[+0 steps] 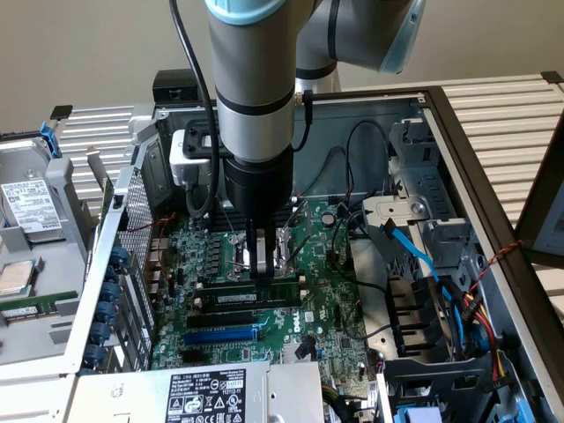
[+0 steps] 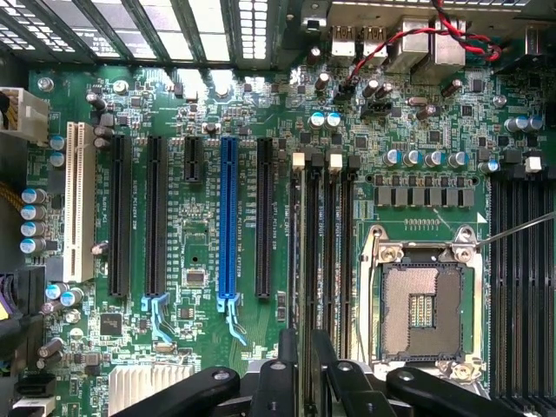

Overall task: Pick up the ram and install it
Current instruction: 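Press down the ram until it locks into place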

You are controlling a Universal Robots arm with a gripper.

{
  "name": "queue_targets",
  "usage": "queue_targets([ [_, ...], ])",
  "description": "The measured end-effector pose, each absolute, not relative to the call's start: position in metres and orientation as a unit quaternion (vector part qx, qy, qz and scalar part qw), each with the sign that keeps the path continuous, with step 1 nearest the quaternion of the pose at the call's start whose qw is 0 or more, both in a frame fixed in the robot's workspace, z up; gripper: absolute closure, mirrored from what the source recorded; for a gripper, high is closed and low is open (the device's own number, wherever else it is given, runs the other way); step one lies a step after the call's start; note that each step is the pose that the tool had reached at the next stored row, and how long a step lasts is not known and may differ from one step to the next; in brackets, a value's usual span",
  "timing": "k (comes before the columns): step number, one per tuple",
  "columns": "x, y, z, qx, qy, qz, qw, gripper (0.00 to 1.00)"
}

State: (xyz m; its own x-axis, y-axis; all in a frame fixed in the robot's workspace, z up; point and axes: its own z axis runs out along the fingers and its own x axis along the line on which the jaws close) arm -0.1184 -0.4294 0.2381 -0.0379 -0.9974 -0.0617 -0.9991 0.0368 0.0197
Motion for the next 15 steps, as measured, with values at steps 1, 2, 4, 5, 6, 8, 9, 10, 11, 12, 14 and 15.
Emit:
queue_targets([
  [1,-0.118,-0.429,0.238,-0.693,0.720,0.029,0.015,0.81],
  [2,-0.118,-0.429,0.238,-0.693,0.720,0.029,0.015,0.81],
  [4,-0.118,-0.429,0.238,-0.693,0.720,0.029,0.015,0.89],
  [5,-0.118,-0.429,0.238,-0.693,0.720,0.029,0.015,0.89],
  [6,-0.118,-0.429,0.238,-0.693,0.720,0.029,0.015,0.89],
  [8,-0.118,-0.429,0.238,-0.693,0.720,0.029,0.015,0.89],
  [9,-0.117,-0.429,0.238,-0.693,0.720,0.029,0.015,0.89],
  [10,-0.114,-0.429,0.237,-0.693,0.720,0.029,0.015,0.89],
  [11,-0.112,-0.429,0.235,-0.693,0.720,0.029,0.015,0.89],
  [12,-0.111,-0.429,0.234,-0.693,0.720,0.028,0.015,0.89],
  [14,-0.107,-0.429,0.232,-0.693,0.720,0.027,0.013,0.89],
  [15,-0.105,-0.429,0.231,-0.693,0.720,0.027,0.012,0.89],
])
